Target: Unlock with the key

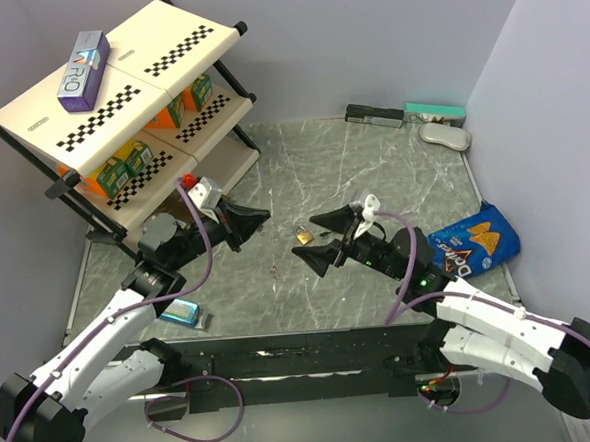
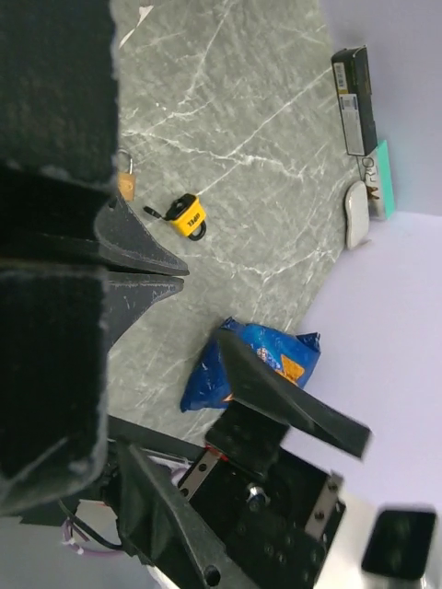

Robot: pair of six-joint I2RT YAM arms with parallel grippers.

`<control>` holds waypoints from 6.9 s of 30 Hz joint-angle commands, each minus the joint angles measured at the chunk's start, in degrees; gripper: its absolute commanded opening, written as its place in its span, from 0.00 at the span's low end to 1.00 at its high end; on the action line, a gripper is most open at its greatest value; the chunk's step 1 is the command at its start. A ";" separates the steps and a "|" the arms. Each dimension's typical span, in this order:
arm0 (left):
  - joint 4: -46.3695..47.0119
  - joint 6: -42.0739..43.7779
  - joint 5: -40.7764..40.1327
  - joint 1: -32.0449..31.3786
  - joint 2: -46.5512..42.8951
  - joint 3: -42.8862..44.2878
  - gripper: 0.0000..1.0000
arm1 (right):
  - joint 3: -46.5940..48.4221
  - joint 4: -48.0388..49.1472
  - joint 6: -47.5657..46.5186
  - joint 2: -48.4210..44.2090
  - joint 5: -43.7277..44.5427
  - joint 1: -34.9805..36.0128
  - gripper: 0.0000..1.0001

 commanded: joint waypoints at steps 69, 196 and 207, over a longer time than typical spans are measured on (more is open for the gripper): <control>23.52 -18.27 24.17 -1.16 8.76 -1.42 0.01 | 6.93 26.27 25.94 17.96 -28.30 -4.60 0.00; -48.12 -6.49 -40.61 -16.98 74.94 48.25 0.30 | -9.94 -19.08 9.68 -18.61 -7.91 -33.43 0.00; -33.90 -15.18 -32.08 -15.67 68.80 39.20 0.01 | -9.42 -20.92 8.80 -11.76 -7.28 -33.17 0.00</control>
